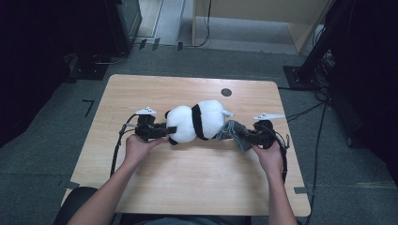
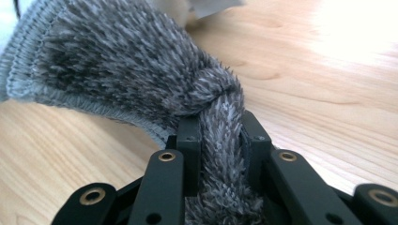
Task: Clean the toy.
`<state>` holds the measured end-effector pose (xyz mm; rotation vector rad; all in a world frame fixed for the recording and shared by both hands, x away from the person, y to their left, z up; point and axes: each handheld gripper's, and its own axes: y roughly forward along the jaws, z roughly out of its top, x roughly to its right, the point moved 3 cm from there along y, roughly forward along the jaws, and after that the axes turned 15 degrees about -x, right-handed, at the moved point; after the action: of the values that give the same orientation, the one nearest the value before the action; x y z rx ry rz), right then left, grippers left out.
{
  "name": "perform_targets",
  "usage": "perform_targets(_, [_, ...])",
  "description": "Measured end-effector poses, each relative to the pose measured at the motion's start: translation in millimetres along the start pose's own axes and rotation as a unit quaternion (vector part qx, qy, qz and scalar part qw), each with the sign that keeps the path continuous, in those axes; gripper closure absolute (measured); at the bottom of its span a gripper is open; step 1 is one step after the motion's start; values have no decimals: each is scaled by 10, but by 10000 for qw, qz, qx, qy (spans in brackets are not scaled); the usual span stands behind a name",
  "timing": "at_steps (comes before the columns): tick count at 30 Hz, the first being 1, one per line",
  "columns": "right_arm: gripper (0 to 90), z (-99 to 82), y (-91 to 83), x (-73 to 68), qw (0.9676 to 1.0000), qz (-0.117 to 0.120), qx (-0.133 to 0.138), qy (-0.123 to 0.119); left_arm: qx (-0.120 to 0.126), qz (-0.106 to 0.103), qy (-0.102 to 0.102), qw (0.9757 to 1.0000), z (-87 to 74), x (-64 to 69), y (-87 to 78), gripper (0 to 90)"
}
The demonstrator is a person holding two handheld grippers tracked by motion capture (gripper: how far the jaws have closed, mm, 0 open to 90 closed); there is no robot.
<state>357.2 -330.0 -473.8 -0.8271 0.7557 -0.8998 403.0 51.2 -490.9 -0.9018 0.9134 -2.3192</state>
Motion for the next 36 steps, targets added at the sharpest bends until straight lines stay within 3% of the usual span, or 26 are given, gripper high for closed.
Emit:
perform_targets(5, [760,-5,-173,58,9992,-151,338,118,0,11,4,10000,-1,-1,-1,564])
perform_targets(8, [762,25,-299,17,9982,-135,574,102,-15,23,20,10000,-2,1,-3,565])
perform_targets(11, [763,124,-442,-188,9964,-65,825,-163,-24,29,19,10000,-3,3,-4,565])
perform_targets(20, [768,373,-588,-784,9886,41,1185,-930,-24,47,2,10000,-5,16,-6,566])
perform_targets(23, [770,429,-460,-958,9870,280,1132,-1102,-16,49,1,10000,-4,19,-5,566])
perform_targets(28, [770,483,-72,-1232,9856,449,809,-1412,2,45,-15,10000,0,20,-3,567])
perform_targets(36, [771,467,549,-1488,9833,568,171,-1718,-17,78,-1,10000,-3,20,0,568])
